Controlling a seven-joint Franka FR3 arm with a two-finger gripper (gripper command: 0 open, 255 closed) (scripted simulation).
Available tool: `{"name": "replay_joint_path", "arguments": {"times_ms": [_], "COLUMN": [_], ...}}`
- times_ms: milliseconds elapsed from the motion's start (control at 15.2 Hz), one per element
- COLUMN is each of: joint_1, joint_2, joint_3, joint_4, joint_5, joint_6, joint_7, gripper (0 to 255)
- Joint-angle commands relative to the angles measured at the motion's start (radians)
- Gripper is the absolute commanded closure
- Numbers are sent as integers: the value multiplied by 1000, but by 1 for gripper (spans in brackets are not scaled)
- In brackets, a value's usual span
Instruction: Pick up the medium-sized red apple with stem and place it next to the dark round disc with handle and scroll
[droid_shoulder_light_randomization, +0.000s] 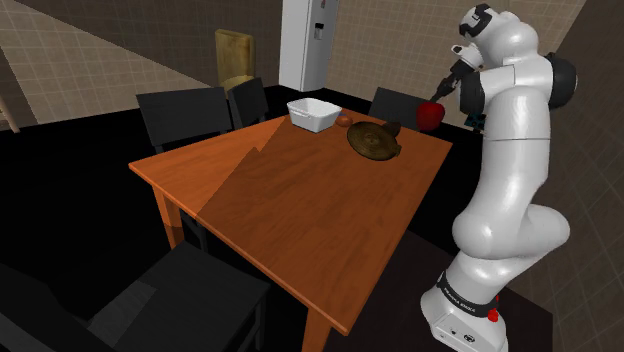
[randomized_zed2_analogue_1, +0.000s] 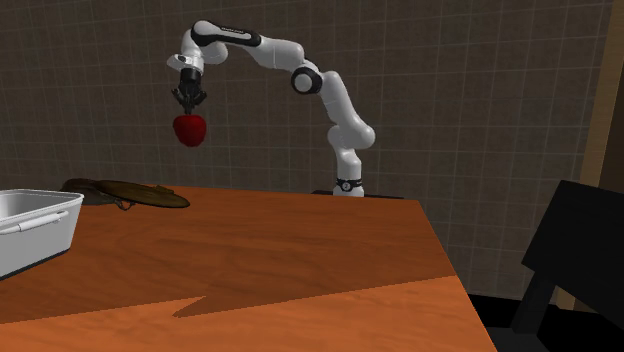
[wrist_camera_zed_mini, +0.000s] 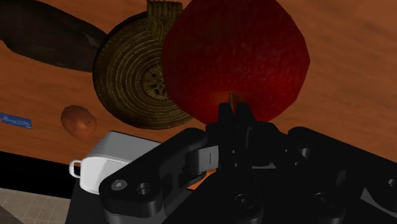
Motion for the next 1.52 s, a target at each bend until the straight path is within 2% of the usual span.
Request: {"name": "replay_joint_path", "arguments": {"times_ms": [0,66,660,1452], "joint_1": [-119,-210,-99,-27], "joint_2": [96,170,109,95], "joint_3": [26,51,23,16], "joint_4": [163,297,51,-147], "joint_5": [61,103,57,51], "joint_6": [-75,-126,16,163], "joint_7": [-2,13,-72,-152], "gripper": [255,255,255,255]}}
